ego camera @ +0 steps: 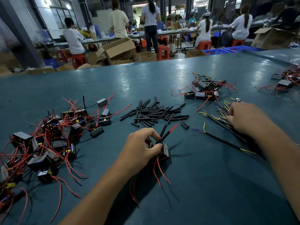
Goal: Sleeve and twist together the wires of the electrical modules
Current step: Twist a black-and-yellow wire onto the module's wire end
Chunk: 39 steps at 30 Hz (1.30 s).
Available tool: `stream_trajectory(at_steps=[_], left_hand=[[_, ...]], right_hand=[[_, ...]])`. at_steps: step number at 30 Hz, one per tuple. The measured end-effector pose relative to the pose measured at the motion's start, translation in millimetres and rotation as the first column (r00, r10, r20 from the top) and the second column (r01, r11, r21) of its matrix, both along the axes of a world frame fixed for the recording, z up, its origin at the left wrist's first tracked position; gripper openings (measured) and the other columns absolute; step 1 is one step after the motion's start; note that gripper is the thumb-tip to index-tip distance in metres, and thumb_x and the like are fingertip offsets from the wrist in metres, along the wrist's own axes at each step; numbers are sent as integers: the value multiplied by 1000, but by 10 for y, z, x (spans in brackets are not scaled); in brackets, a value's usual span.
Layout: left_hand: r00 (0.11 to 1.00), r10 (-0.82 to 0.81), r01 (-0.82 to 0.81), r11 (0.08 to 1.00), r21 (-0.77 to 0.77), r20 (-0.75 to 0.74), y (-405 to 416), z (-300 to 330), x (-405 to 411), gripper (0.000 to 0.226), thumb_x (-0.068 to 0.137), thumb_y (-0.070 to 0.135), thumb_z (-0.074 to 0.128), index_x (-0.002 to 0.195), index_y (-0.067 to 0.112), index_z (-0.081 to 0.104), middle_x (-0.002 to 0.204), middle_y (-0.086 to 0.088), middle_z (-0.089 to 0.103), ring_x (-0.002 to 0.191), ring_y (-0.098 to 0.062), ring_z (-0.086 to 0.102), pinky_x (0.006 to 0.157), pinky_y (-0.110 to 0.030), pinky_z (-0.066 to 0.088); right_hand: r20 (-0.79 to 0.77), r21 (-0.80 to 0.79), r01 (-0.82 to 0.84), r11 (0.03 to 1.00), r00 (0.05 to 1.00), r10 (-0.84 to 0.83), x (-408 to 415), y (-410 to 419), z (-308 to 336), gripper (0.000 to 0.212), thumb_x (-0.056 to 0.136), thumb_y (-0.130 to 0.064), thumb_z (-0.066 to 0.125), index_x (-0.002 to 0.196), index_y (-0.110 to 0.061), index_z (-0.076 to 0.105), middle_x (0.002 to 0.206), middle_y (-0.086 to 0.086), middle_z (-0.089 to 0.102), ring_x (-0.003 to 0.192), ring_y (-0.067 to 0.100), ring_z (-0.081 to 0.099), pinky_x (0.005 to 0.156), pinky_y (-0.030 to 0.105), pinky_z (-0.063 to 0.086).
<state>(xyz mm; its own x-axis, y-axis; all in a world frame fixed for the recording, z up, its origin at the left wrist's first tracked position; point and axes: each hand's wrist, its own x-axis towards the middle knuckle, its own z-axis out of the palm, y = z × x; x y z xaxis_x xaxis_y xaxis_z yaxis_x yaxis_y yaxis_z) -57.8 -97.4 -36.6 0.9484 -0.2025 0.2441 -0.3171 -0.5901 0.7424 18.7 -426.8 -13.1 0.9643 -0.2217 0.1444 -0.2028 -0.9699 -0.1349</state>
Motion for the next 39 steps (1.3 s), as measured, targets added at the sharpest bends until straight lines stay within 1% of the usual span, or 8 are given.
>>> stream_trajectory(at_steps=[5, 10, 14, 19, 23, 26, 29, 39], left_hand=[[1000, 11, -11, 1000, 18, 17, 9, 6, -10, 17, 85, 21, 79, 82, 30, 65, 73, 5, 58, 58, -1, 51, 52, -10, 39], [999, -11, 5, 991, 135, 48, -27, -18, -33, 20, 85, 28, 79, 89, 35, 61, 95, 21, 61, 96, 6, 55, 78, -7, 41], [999, -46, 46, 998, 35, 6, -71, -46, -48, 21, 88, 14, 76, 93, 30, 63, 93, 17, 65, 87, 5, 63, 71, -12, 52], [992, -95, 84, 988, 129, 82, -18, 0, -34, 28, 87, 9, 76, 90, 33, 60, 94, 21, 63, 94, 9, 60, 74, -6, 47], [972, -199, 159, 951, 263, 129, 183, 116, 26, 24, 86, 1, 74, 95, 22, 66, 96, 15, 64, 92, -1, 62, 78, -24, 53], [967, -228, 183, 930, 320, 111, 322, 173, 75, 22, 86, 1, 74, 96, 20, 69, 96, 14, 65, 90, -5, 63, 81, -34, 55], [971, -233, 208, 932, 298, 48, 345, 163, 76, 23, 87, 6, 74, 95, 26, 68, 95, 16, 66, 92, -2, 63, 82, -32, 55], [976, -208, 219, 941, 258, -72, 350, 142, 61, 17, 89, 44, 70, 102, 38, 61, 101, 19, 68, 99, 3, 63, 88, -26, 54]], right_hand=[[-117, -46, 13, 999, 993, -18, 19, -61, -70, 18, 91, -32, 68, 90, -14, 69, 105, 12, 69, 102, 33, 61, 87, 37, 52], [-143, -49, 8, 999, 990, -14, 28, -37, -80, 20, 90, -33, 68, 93, -13, 68, 101, 12, 69, 97, 33, 62, 88, 39, 54], [-135, -63, 11, 998, 991, -20, 38, -25, -87, 15, 92, -24, 60, 84, -12, 66, 89, 12, 67, 89, 33, 63, 84, 40, 56], [-15, 55, 43, 998, 999, -42, 28, 14, -28, 22, 96, -23, 54, 84, -6, 62, 90, 21, 65, 87, 38, 60, 79, 40, 54], [137, 245, -10, 969, 990, -25, 12, 73, 49, 19, 97, -19, 54, 88, -7, 67, 88, 16, 71, 83, 32, 63, 70, 34, 47], [166, 793, -135, 594, 986, 2, -54, 207, 83, 18, 101, -12, 53, 85, -8, 60, 75, 11, 70, 50, 10, 62, 46, 22, 46], [165, 980, -172, 102, 983, 75, -142, 374, 130, 16, 101, -10, 53, 87, -4, 58, 75, 13, 68, 54, 11, 66, 48, 16, 52], [229, 967, -196, -161, 946, 228, -362, 833, 230, 14, 100, -5, 49, 86, -5, 53, 75, 15, 72, 63, 21, 72, 51, 19, 56]])
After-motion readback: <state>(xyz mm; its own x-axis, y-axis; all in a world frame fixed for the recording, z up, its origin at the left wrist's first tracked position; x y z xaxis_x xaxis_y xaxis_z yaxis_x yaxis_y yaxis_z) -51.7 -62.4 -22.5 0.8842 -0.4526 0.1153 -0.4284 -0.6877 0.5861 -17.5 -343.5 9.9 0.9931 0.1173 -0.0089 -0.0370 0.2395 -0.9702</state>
